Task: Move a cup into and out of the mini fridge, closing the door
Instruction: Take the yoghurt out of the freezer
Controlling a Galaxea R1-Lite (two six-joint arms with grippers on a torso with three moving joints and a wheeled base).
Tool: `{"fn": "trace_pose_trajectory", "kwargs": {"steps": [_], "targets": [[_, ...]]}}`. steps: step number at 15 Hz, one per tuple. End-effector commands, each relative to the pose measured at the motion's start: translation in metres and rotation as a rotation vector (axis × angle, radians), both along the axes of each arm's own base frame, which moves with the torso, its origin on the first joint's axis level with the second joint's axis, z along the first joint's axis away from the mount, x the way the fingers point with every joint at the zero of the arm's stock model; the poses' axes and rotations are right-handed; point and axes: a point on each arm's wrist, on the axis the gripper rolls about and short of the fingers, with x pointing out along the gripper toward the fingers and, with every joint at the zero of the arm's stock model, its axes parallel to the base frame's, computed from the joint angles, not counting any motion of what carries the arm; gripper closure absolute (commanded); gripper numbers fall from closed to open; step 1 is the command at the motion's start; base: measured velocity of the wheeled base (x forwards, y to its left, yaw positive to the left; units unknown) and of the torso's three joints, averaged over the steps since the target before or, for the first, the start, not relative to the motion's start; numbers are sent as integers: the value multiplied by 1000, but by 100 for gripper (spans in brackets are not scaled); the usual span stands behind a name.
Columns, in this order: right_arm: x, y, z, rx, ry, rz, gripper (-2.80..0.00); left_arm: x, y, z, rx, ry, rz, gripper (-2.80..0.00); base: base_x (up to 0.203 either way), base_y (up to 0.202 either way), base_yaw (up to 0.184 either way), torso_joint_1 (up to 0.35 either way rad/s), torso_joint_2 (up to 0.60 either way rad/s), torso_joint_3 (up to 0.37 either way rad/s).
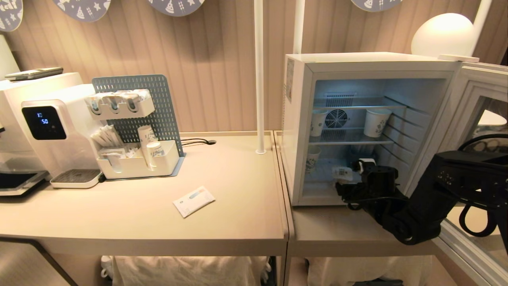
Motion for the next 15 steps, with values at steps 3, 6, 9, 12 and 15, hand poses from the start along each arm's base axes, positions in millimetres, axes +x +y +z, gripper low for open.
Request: {"fn": "trace_pose_trajectory", "kwargs": {"steps": [3,6,9,12,15], "targets": [[19,4,-8,7,-24,-24,-280,0,0,0,0,2,0,0,0,0,0,0,0,0],[28,9,-13,7,-22,-18,-280,0,0,0,0,2,0,0,0,0,0,0,0,0],[35,11,-13,8,-32,-12,-280,0,0,0,-2,2,0,0,0,0,0,0,0,0],[44,15,-9,13,-51,-6,-280,0,0,0,-5,2,2,0,0,0,0,0,0,0],[49,16,-13,6,-36,-5,0,0,0,0,-5,2,2,0,0,0,0,0,0,0]]}}
